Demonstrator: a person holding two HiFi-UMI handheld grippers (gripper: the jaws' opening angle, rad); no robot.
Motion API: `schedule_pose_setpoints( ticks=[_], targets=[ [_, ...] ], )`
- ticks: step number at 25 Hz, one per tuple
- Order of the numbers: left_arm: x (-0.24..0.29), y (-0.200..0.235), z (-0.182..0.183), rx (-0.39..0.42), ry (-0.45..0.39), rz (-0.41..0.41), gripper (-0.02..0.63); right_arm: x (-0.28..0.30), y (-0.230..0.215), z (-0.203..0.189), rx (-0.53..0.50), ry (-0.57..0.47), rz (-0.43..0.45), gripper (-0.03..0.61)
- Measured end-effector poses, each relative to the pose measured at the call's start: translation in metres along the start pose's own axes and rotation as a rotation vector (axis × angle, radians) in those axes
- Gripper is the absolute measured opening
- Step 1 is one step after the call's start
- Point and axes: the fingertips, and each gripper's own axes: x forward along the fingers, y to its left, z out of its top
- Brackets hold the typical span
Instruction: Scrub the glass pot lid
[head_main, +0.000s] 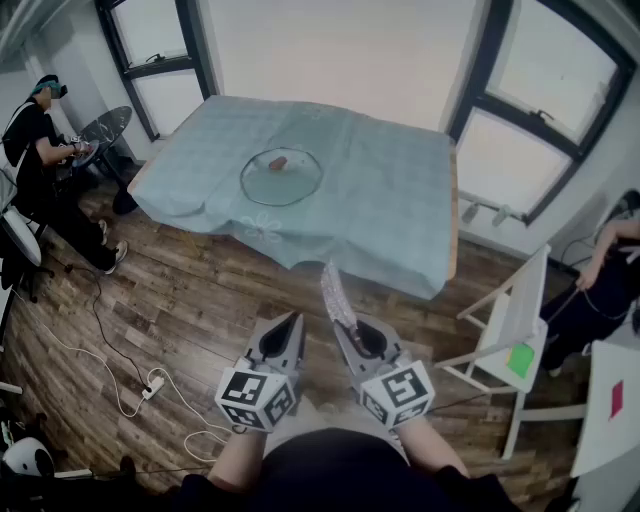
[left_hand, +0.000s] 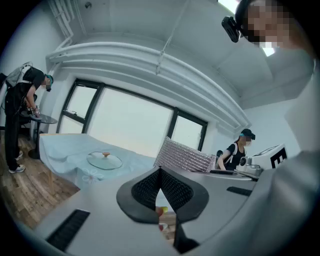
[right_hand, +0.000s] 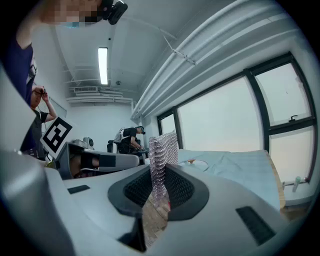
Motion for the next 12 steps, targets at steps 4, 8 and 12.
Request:
schedule_pose_setpoints(
  ticks=[4, 8, 12],
  targets=[
    [-0.002, -0.016, -0.003, 0.02, 0.003, 0.006, 0.002, -0.016, -0.005, -0.001, 0.004, 0.001, -0.009, 0.071],
    [-0.002, -0.029, -0.003, 0.033, -0.001, 0.007, 0.002, -0.025, -0.003, -0.001, 0.008, -0.007, 0.008, 0.071],
    [-0.004, -0.031, -0.004, 0.031, -0.012, 0.017, 0.002, -0.024, 0.006, -0.003, -0.004, 0.004, 0.054, 0.071]
  ],
)
